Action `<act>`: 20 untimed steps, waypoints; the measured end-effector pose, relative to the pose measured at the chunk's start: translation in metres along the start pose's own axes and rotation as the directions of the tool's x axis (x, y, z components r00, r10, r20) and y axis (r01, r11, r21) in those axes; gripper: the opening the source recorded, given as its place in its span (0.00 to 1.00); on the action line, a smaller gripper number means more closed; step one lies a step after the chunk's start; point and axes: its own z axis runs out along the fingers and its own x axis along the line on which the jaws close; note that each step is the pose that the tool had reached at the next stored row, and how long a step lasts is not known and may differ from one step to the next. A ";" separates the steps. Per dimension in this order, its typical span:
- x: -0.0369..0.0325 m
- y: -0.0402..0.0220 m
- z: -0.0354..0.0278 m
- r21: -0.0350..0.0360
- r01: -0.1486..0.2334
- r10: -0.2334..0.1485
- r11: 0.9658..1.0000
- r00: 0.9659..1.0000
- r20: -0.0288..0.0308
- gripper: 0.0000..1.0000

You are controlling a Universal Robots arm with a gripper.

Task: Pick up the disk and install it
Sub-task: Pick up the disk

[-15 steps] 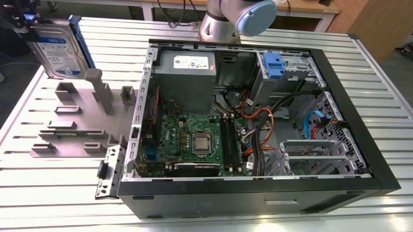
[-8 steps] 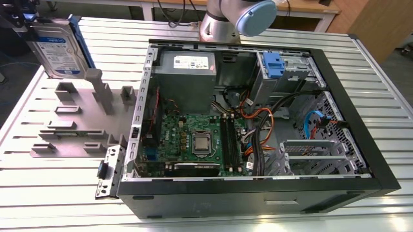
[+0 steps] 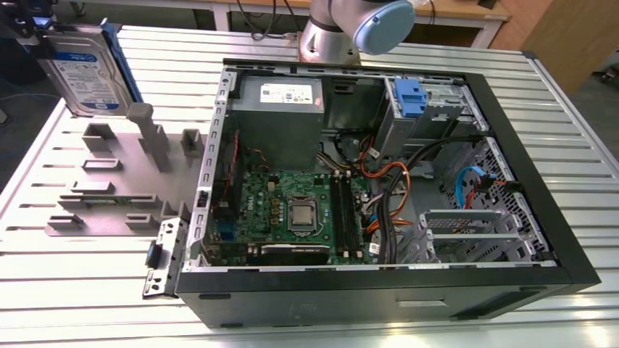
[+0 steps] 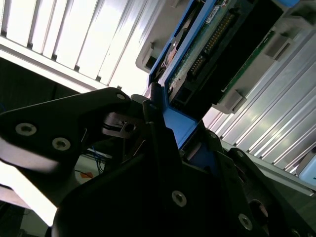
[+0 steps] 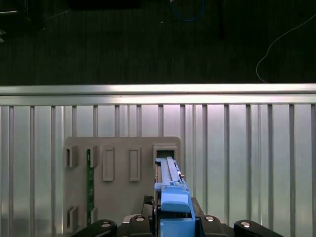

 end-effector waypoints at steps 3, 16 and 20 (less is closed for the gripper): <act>0.0000 0.0000 -0.0023 0.000 0.000 0.000 1.000 1.000 -0.001 0.36; 0.0000 -0.0001 -0.0099 0.000 0.000 0.000 1.000 1.000 -0.001 0.36; 0.0001 -0.0001 -0.0126 0.000 0.000 0.000 1.000 1.000 -0.001 0.36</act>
